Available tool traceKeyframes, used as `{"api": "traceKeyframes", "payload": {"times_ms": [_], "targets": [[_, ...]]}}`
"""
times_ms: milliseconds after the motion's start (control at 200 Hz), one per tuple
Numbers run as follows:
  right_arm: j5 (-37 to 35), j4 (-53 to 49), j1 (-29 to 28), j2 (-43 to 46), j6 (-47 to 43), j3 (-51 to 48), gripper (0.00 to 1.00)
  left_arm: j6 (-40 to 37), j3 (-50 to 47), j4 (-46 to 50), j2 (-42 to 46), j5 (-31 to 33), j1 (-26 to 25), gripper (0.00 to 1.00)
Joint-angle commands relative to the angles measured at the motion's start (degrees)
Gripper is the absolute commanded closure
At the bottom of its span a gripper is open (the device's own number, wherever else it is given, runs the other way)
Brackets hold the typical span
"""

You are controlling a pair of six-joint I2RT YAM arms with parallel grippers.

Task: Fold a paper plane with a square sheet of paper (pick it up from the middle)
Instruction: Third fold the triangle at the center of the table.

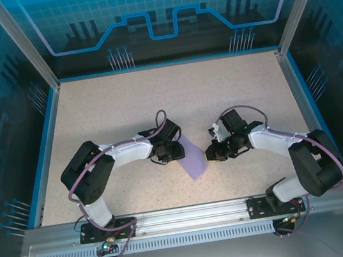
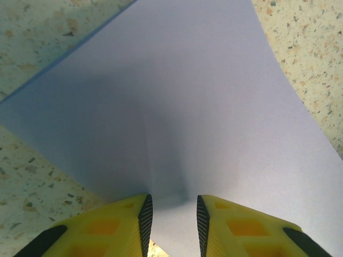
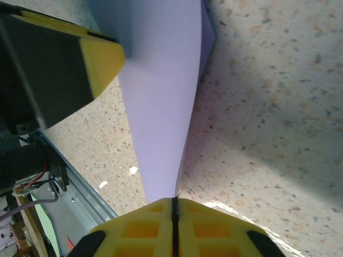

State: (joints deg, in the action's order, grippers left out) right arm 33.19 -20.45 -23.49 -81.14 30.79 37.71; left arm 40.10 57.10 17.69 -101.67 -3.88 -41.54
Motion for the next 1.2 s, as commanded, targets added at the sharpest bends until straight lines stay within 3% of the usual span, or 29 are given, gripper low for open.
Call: {"api": "traceKeyframes", "payload": {"times_ms": [0,1195], "targets": [[0.20,-0.83,-1.79,0.72,0.59,2.06,0.93,-1.34,-0.06,0.59,-1.19,-0.84,-0.22,0.69],[-0.45,7.65,-9.03,-12.39,5.25,7.90,0.93,-2.61,-1.63,2.00,7.25,-2.10,2.13,0.68]]}}
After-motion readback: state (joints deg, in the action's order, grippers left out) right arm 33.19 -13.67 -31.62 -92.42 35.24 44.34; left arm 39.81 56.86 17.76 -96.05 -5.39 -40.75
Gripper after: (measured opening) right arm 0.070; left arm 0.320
